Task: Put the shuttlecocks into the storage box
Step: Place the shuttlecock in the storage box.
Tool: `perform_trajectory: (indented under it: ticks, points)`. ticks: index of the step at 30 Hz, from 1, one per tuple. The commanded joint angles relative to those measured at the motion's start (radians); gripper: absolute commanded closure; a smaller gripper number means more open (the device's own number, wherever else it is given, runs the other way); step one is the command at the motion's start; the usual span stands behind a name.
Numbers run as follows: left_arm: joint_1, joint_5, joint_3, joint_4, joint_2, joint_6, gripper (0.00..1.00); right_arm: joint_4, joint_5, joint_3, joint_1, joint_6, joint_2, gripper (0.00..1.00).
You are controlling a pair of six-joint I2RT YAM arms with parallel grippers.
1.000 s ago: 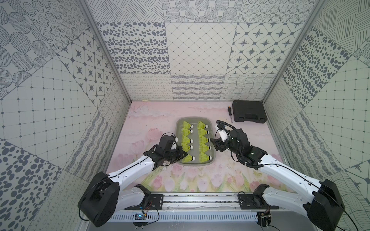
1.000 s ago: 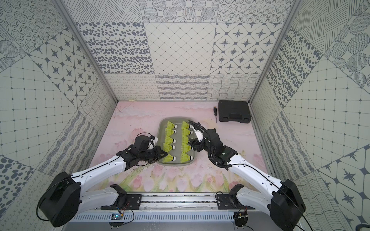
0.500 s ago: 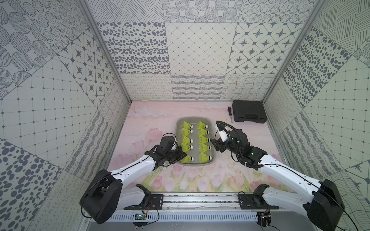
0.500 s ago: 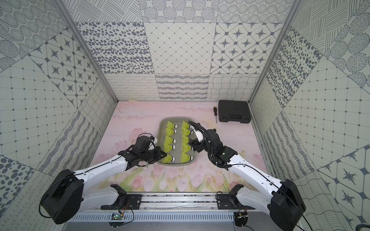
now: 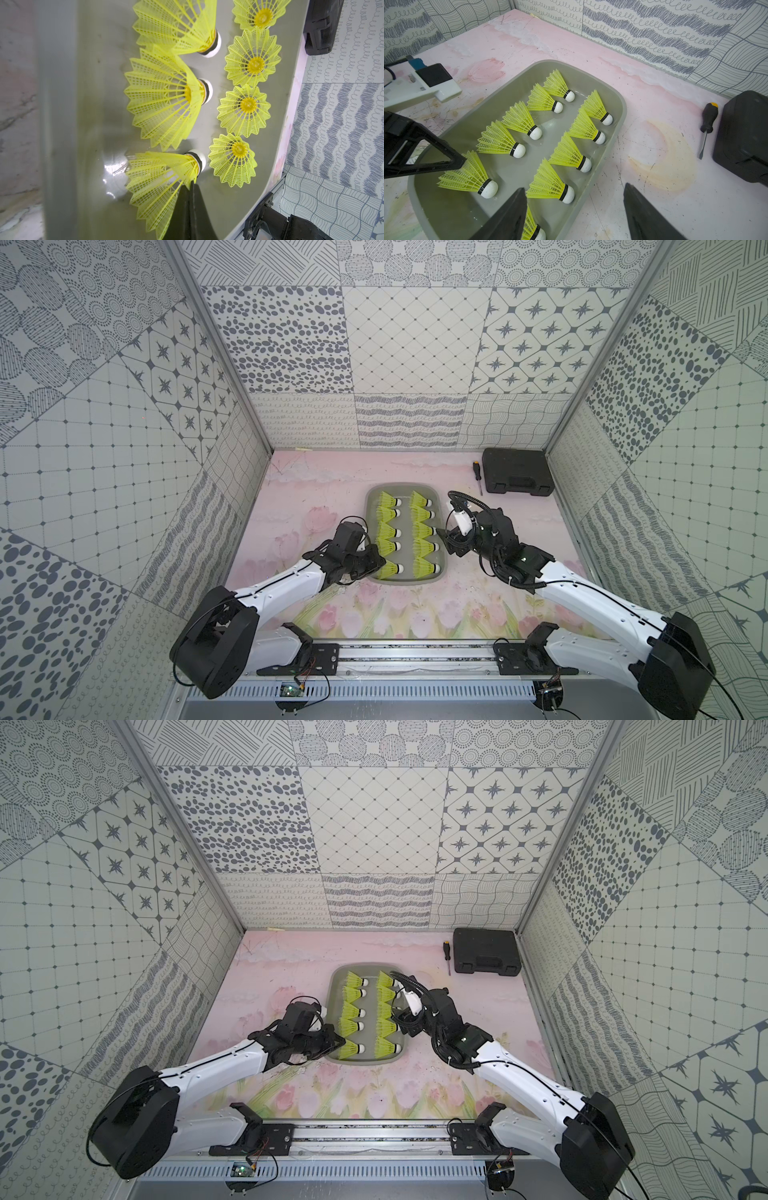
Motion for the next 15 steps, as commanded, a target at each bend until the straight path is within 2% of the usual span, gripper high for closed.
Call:
perform_trajectory:
  ticks: [1, 15]
  points:
    - [-0.004, -0.058, 0.022, -0.051, 0.003, 0.055, 1.00, 0.028, 0.007, -0.004, 0.003, 0.004, 0.010, 0.23]
    - [-0.004, -0.081, 0.049, -0.072, 0.031, 0.087, 0.99, 0.022, 0.008, -0.003, 0.003, 0.002, 0.010, 0.23]
